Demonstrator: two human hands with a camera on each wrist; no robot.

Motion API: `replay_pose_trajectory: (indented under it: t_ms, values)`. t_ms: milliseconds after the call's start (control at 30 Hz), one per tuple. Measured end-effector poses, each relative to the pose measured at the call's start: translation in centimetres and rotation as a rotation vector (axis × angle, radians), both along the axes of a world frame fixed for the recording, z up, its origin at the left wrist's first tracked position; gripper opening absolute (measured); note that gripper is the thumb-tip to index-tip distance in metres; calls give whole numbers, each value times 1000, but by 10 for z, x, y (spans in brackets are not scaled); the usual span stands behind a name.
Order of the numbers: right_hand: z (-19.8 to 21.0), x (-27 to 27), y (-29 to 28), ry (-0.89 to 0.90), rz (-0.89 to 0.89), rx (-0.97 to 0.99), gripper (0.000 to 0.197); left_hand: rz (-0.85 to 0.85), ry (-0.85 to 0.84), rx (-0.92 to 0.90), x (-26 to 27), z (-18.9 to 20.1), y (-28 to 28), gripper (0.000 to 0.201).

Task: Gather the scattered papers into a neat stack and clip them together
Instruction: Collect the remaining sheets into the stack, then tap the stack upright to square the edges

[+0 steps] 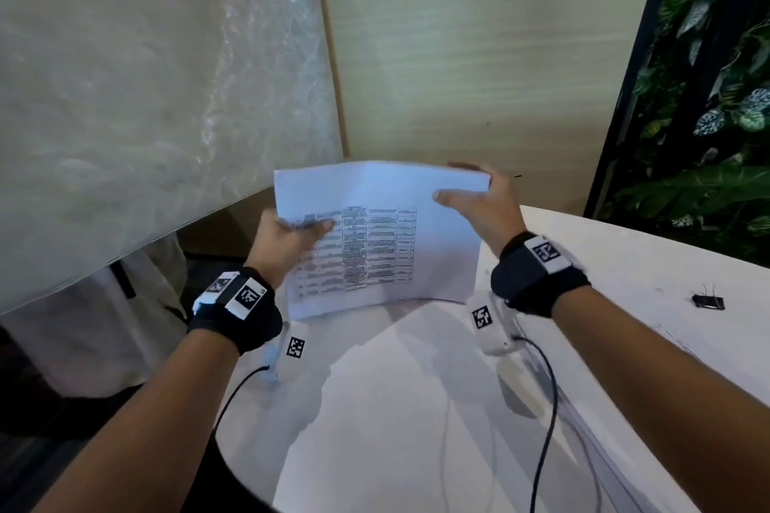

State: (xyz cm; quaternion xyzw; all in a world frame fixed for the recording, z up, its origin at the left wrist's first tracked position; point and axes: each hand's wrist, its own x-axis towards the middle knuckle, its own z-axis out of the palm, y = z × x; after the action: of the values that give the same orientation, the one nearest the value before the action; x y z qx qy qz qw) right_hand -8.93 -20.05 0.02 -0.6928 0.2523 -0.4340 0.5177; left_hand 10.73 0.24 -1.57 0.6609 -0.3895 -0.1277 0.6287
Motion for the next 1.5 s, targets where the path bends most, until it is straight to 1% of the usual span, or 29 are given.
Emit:
replay_pose_trajectory:
  t_ms: [33, 67, 167, 200, 233, 267, 300, 333, 367, 400, 467, 533, 567, 633, 667, 733, 767, 833, 867, 933, 967, 1000, 1033, 1067, 1167, 1233, 1333, 1433, 1500]
  values:
    - [17, -5, -1, 16, -14, -120, 50, -13, -65, 6, -1, 10, -1, 23]
    - [34, -11, -2, 97, -12, -279, 53, -41, -135, 16, -3, 22, -3, 24]
    - [79, -22, 12, 636, 8, -821, 53, -156, -339, 47, -17, 63, -12, 19]
    - [88, -23, 16, 724, 41, -916, 49, -163, -411, 69, -26, 77, -16, 36]
    - [93, -26, 21, 731, 72, -941, 42, -173, -500, 88, -35, 91, -18, 52]
    - [97, -30, 22, 696, 73, -916, 36, -176, -561, 89, -45, 103, -20, 56]
    - [100, -35, 17, 649, 19, -880, 42, -148, -582, 87, -50, 112, -21, 50]
    - [102, -43, 13, 600, -38, -851, 53, -127, -534, 61, -54, 116, -22, 41]
    - [102, -52, 5, 536, -101, -812, 58, -95, -436, 6, -53, 115, -23, 34]
    - [100, -61, -4, 458, -159, -750, 58, -67, -296, -53, -56, 113, -23, 30]
    - [89, -75, -19, 347, -211, -553, 55, -89, 6, -41, -62, 96, -27, 27]
    - [70, -82, -28, 212, -166, -323, 53, -273, 263, 70, -80, 70, -37, 15]
    - [60, -85, -29, 171, -133, -225, 53, -363, 373, 98, -91, 58, -43, 15]
    - [41, -95, -28, 160, -110, -80, 56, -484, 490, 143, -113, 36, -52, 17]
    - [34, -105, -25, 181, -87, -32, 50, -499, 477, 172, -120, 26, -56, 21]
    - [18, -131, -31, 323, -36, 13, 39, -458, 416, 236, -118, 10, -57, 31]
    - [12, -150, -37, 424, -47, 14, 39, -423, 402, 277, -111, 3, -54, 34]
    - [2, -191, -54, 695, -168, -73, 43, -389, 389, 363, -92, -10, -44, 39]
    - [-3, -210, -63, 913, -238, -119, 52, -372, 390, 403, -82, -15, -37, 37]
    - [-13, -238, -66, 1294, -265, -112, 87, -334, 408, 472, -65, -24, -25, 30]
    - [-21, -248, -66, 1398, -238, -79, 107, -319, 417, 510, -58, -29, -20, 28]
    - [-28, -253, -62, 1450, -212, -31, 119, -307, 413, 555, -52, -34, -16, 28]
    - [-35, -257, -57, 1459, -196, 25, 117, -293, 398, 599, -47, -40, -13, 29]
    - [-42, -259, -53, 1462, -200, 57, 108, -284, 378, 644, -44, -45, -11, 31]
    - [-56, -252, -42, 1492, -254, 15, 75, -259, 360, 718, -47, -57, -8, 37]
    - [-57, -244, -32, 1506, -255, 20, 58, -267, 369, 726, -53, -62, -8, 43]
    - [-62, -239, -23, 1475, -278, 69, 50, -280, 369, 730, -61, -67, -8, 39]
    - [-64, -235, -10, 1411, -298, 77, 55, -263, 343, 738, -65, -71, -6, 37]
    - [-62, -231, -4, 1367, -302, 94, 41, -258, 323, 746, -67, -69, -4, 37]
